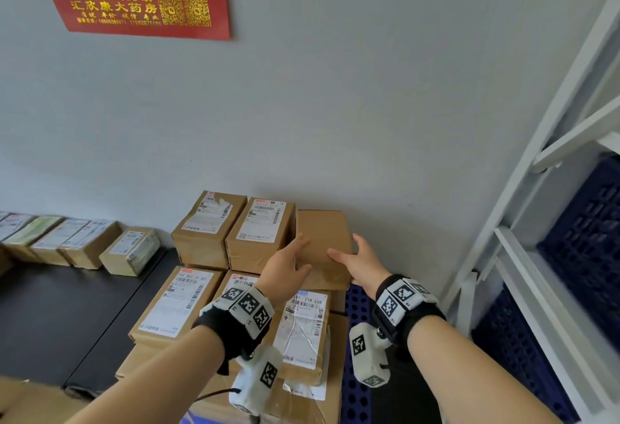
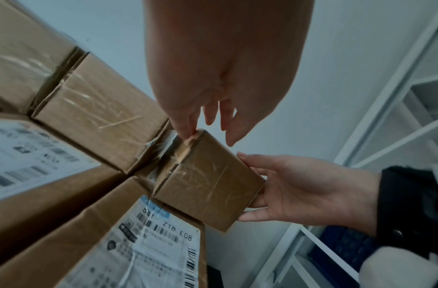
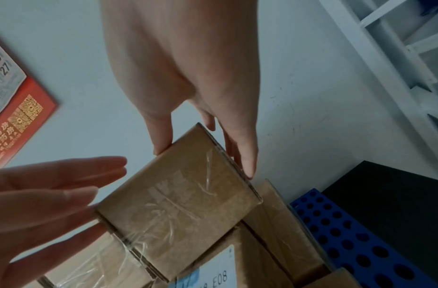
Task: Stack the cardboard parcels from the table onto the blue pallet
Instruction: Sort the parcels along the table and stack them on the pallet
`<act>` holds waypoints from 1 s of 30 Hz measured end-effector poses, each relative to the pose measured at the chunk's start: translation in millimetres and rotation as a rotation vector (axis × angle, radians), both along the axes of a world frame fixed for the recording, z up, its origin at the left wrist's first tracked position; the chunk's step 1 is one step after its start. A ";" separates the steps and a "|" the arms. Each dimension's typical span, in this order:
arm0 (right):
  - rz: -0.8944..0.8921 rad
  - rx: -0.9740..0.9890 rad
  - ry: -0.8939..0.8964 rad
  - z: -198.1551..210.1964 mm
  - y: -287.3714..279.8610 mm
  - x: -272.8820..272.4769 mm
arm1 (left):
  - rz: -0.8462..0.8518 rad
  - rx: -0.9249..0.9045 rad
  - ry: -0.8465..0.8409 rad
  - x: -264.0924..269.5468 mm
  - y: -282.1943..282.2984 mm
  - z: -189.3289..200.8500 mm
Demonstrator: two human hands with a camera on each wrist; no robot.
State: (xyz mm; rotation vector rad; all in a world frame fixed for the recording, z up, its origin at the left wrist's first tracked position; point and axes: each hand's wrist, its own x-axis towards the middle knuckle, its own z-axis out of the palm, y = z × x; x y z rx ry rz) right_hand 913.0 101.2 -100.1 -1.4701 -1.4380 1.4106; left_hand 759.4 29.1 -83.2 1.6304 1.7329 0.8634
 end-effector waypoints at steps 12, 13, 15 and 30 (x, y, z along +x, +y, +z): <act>-0.067 -0.022 -0.016 16.1 1.3 -20.8 | -0.130 -0.003 0.169 -22.0 7.5 0.2; -0.078 -0.025 -0.015 16.9 1.5 -23.2 | -0.130 0.000 0.175 -24.0 8.6 0.4; -0.091 -0.026 -0.016 17.5 1.9 -28.1 | -0.126 0.000 0.172 -28.2 10.1 0.7; -0.088 -0.032 -0.033 26.4 -0.3 -38.7 | -0.158 -0.031 0.196 -39.4 8.4 6.7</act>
